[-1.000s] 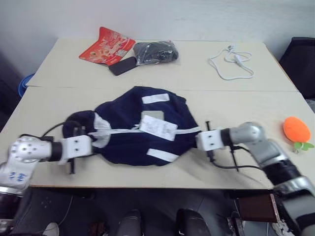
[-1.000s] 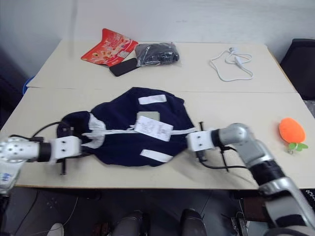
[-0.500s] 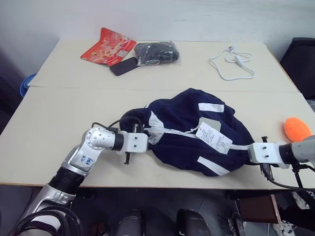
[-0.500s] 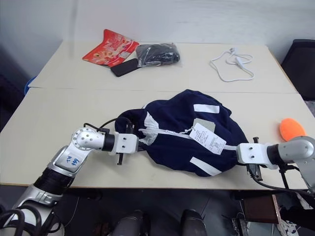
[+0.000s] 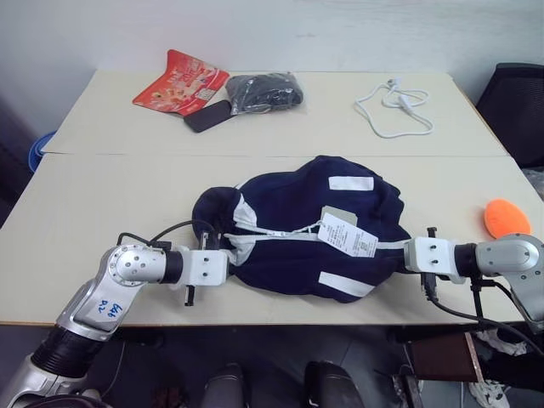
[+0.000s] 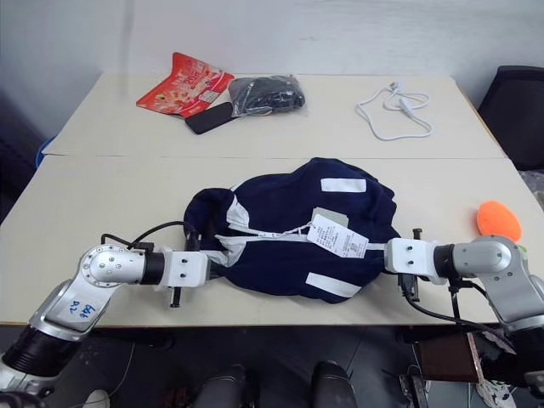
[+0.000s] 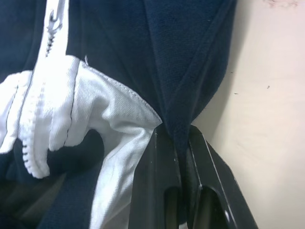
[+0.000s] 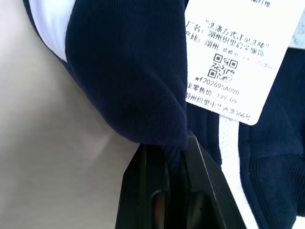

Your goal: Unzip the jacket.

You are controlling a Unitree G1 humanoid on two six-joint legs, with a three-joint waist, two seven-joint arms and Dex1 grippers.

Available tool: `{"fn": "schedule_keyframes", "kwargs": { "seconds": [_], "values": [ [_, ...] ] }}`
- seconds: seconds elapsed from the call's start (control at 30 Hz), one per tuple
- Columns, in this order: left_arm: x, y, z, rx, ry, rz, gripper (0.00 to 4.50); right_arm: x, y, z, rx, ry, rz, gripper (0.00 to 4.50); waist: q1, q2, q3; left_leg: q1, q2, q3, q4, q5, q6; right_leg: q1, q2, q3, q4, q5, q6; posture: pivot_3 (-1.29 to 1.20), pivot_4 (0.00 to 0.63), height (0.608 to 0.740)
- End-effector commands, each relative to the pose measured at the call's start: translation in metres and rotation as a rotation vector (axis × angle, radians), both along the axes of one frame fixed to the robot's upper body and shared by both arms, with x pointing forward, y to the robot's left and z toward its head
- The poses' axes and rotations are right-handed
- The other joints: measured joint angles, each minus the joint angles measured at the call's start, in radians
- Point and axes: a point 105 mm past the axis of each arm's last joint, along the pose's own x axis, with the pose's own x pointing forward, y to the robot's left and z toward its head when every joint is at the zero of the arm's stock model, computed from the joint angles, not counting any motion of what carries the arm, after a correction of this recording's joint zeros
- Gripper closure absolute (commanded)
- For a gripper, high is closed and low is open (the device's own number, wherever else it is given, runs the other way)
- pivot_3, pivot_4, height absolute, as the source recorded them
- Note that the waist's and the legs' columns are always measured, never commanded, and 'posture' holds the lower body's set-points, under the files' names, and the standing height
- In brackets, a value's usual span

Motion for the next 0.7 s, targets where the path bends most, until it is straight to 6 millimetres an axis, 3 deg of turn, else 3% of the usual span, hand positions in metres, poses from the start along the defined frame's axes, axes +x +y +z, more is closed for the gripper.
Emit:
{"fn": "schedule_keyframes", "kwargs": {
  "seconds": [0.03, 0.27, 0.4, 0.47, 0.53, 0.63, 0.7],
  "values": [
    [0.003, 0.010, -0.009, -0.011, 0.049, 0.087, 3.80, -0.004, -0.003, 0.004, -0.007, 0.026, 0.011, 3.73, 0.000, 0.000, 0.000, 0.000, 0.000, 0.000, 0.000, 0.000, 0.000, 0.000, 0.000, 0.000, 0.000, 0.000, 0.000, 0.00, 0.150, 0.740],
    [0.004, 0.018, 0.002, -0.080, 0.072, 0.150, 1.68, -0.011, -0.010, 0.016, -0.028, 0.031, 0.012, 1.32, 0.000, 0.000, 0.000, 0.000, 0.000, 0.000, 0.000, 0.000, 0.000, 0.000, 0.000, 0.000, 0.000, 0.000, 0.000, 0.00, 0.150, 0.740],
    [-0.004, 0.028, 0.025, -0.155, 0.104, 0.170, 0.48, -0.014, -0.011, 0.041, -0.024, -0.029, 0.005, 0.00, -0.002, 0.000, 0.000, 0.000, 0.001, -0.001, -0.001, 0.000, 0.000, -0.001, 0.000, 0.001, 0.000, 0.000, 0.000, 0.00, 0.150, 0.740],
    [-0.016, 0.031, 0.040, -0.205, 0.175, 0.140, 0.06, -0.018, -0.005, 0.060, 0.016, -0.047, 0.014, 0.00, 0.000, 0.000, 0.000, 0.000, 0.001, -0.002, 0.000, 0.000, 0.000, -0.001, 0.000, 0.001, 0.000, 0.000, 0.000, 0.00, 0.150, 0.740],
    [-0.024, 0.032, 0.064, -0.230, 0.176, 0.055, 0.06, -0.021, 0.004, 0.080, 0.068, -0.041, 0.025, 0.00, 0.000, 0.000, 0.000, -0.001, 0.001, -0.004, 0.000, 0.000, 0.000, -0.001, 0.000, 0.001, 0.000, 0.000, 0.000, 0.00, 0.150, 0.740],
    [-0.019, 0.028, 0.102, -0.317, 0.181, -0.003, 0.06, -0.019, 0.020, 0.101, 0.098, -0.074, 0.056, 0.00, 0.010, 0.000, 0.000, -0.001, 0.001, -0.008, 0.002, 0.000, 0.000, 0.000, 0.000, 0.000, 0.000, 0.000, 0.000, 0.00, 0.150, 0.740],
    [-0.006, 0.017, 0.121, -0.379, 0.175, -0.049, 0.06, -0.008, 0.039, 0.108, 0.119, -0.111, 0.075, 0.00, 0.014, 0.000, 0.000, 0.000, 0.000, -0.009, 0.002, -0.001, 0.000, 0.000, 0.000, 0.000, 0.000, 0.000, 0.000, 0.00, 0.150, 0.740]
  ]
}}
